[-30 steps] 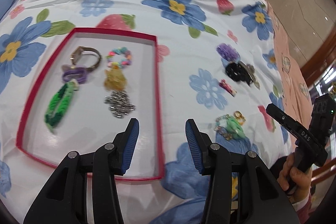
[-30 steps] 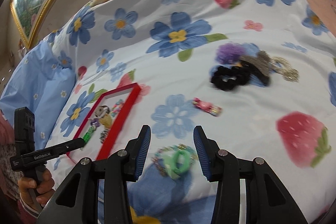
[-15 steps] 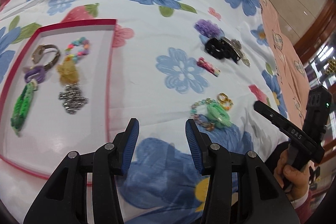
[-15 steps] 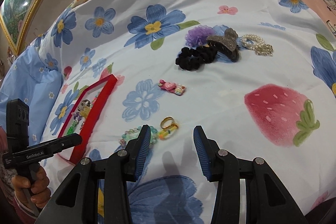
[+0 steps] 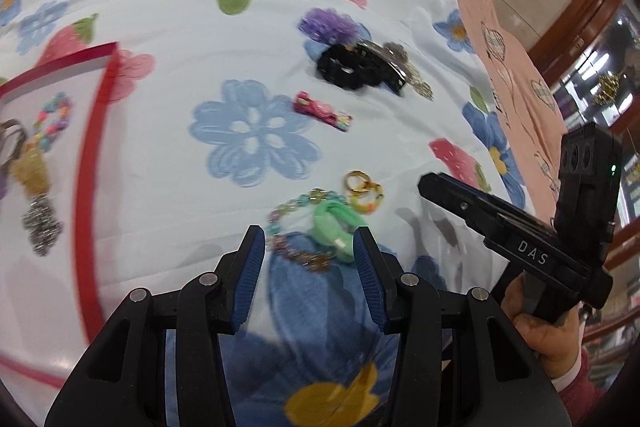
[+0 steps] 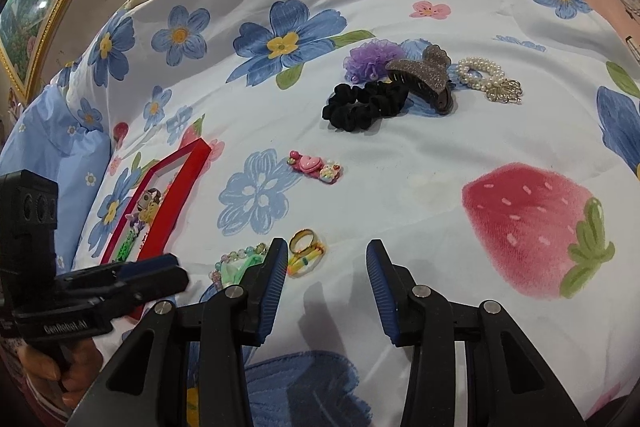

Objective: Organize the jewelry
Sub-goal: 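Move both open tools toward the green hair tie and yellow ring, then grasp the green hair tie with the left tool while the right tool grasps the yellow ring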

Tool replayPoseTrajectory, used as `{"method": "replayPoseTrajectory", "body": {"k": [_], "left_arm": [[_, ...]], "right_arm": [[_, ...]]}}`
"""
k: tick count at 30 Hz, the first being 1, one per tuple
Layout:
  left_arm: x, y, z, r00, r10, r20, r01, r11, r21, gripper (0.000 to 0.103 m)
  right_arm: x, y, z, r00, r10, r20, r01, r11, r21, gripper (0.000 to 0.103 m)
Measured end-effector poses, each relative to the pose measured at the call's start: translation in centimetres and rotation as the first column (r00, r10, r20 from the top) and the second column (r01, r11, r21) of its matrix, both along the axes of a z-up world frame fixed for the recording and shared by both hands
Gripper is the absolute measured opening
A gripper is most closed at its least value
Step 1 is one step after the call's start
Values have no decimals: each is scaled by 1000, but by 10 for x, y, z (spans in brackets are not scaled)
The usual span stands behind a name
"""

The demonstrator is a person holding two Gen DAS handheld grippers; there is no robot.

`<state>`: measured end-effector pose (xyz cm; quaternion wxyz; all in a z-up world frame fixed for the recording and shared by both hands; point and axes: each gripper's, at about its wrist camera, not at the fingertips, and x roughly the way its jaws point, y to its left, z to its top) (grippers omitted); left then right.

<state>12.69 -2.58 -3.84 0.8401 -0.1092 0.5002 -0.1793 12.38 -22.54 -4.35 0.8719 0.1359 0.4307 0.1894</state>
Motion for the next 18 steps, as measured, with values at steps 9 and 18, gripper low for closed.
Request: {"method": "replayPoseTrajectory", "body": {"k": [9, 18], "left_arm": [[16, -28, -25, 996, -81, -45, 83, 996, 29, 14], [8, -4, -9, 999, -48, 3, 48, 999, -14, 9]], "right_arm": [[10, 6, -10, 999, 27, -36, -27, 1000, -2, 40], [15, 28, -28, 994, 71, -78, -73, 997, -20, 30]]}}
